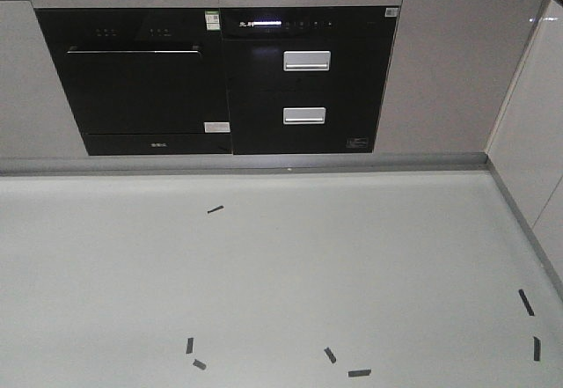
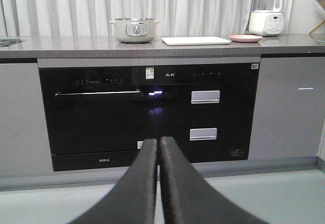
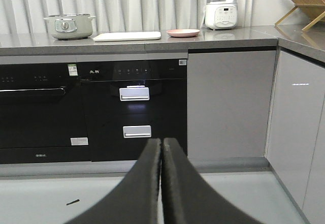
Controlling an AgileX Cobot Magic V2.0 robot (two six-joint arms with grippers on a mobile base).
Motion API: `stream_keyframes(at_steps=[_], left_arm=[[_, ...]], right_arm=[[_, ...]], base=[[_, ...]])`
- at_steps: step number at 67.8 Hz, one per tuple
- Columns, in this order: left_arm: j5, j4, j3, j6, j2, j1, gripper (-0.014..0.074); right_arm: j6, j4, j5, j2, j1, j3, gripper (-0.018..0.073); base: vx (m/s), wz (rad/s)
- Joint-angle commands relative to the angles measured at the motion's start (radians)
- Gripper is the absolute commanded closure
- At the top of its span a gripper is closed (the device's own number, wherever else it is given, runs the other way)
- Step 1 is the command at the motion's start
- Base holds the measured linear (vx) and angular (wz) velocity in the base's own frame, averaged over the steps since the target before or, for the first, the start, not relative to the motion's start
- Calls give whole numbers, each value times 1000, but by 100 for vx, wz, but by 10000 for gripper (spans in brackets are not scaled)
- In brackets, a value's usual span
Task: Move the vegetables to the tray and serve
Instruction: 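Drive the base toward the counter with the pot, tray and plate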
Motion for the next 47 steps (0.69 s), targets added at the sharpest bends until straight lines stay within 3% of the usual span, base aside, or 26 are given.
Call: stream_keyframes(at_steps=[1,47], left_arm=[[-73,-3,27,-9,-14,0,602],[-73,-3,27,-9,-14,0,602]], right_arm=[[-7,-8,-77,-8,-3,16,565],[-7,-8,-77,-8,-3,16,565]], base=[[19,3],[25,0]])
